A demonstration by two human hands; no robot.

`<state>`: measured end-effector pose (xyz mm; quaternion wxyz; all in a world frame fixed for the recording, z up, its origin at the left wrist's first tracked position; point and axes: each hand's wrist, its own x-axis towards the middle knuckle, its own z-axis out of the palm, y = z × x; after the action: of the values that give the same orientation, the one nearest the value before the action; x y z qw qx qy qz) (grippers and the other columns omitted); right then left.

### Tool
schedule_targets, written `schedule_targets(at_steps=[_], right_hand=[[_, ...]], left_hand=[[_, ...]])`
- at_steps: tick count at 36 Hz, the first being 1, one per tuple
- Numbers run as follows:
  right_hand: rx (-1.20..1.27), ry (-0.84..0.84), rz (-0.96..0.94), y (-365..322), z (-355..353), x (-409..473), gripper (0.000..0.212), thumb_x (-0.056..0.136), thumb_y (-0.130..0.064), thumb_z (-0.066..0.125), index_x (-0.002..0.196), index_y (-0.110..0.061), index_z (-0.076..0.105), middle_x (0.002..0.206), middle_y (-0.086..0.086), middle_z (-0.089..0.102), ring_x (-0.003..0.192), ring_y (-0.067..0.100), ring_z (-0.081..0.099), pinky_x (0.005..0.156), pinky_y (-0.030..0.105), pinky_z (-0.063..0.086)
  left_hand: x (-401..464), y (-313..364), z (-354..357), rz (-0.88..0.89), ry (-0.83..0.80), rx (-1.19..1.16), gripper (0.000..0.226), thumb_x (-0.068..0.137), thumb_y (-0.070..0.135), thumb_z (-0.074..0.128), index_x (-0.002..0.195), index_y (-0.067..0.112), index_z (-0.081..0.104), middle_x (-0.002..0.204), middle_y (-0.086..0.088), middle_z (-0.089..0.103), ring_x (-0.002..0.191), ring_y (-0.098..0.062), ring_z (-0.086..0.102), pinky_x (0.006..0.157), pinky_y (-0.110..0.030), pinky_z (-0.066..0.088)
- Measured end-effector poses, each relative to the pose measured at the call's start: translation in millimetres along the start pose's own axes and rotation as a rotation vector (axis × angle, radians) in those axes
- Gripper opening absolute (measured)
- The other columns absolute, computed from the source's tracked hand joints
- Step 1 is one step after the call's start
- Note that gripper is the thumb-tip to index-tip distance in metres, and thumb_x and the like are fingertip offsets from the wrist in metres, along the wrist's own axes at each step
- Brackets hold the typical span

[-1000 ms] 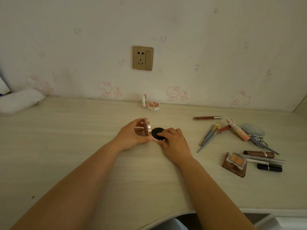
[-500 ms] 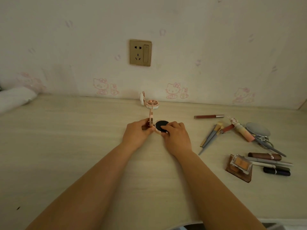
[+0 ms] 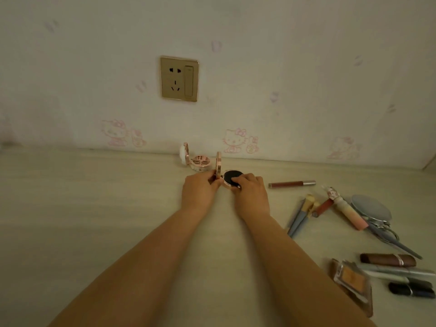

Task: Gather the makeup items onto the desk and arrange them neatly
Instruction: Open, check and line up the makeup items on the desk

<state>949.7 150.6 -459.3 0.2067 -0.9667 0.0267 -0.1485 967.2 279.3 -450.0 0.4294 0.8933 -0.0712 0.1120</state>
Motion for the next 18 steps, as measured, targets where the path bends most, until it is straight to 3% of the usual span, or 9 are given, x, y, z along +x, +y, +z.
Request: schedule_targets(at_steps=[6, 18], right_hand=[[-0.013, -0.001, 0.015, 8, 4, 21, 0.036, 0.098, -0.014, 0.040, 0.132, -0.017, 0.052, 0.132, 0.002, 0.049, 0.123, 0.021, 0.035, 0.096, 0.025, 0.033], [-0.003, 0.028, 0.001, 16, 13, 49, 0.035, 0.098, -0.016, 0.040, 0.132, -0.018, 0.052, 0.131, 0.001, 0.050, 0.121, 0.020, 0.036, 0.094, 0.023, 0.031]], left_hand=[[21, 0, 14, 0.004, 0.013, 0.026, 0.024, 0.089, 0.032, 0.060, 0.110, 0.023, 0.068, 0.097, -0.002, 0.072, 0.094, -0.021, 0.063, 0.083, -0.037, 0.050], [50, -4, 28, -0.007, 0.035, 0.081, 0.023, 0.090, 0.034, 0.058, 0.104, 0.021, 0.070, 0.093, -0.004, 0.071, 0.087, -0.023, 0.063, 0.076, -0.036, 0.049]])
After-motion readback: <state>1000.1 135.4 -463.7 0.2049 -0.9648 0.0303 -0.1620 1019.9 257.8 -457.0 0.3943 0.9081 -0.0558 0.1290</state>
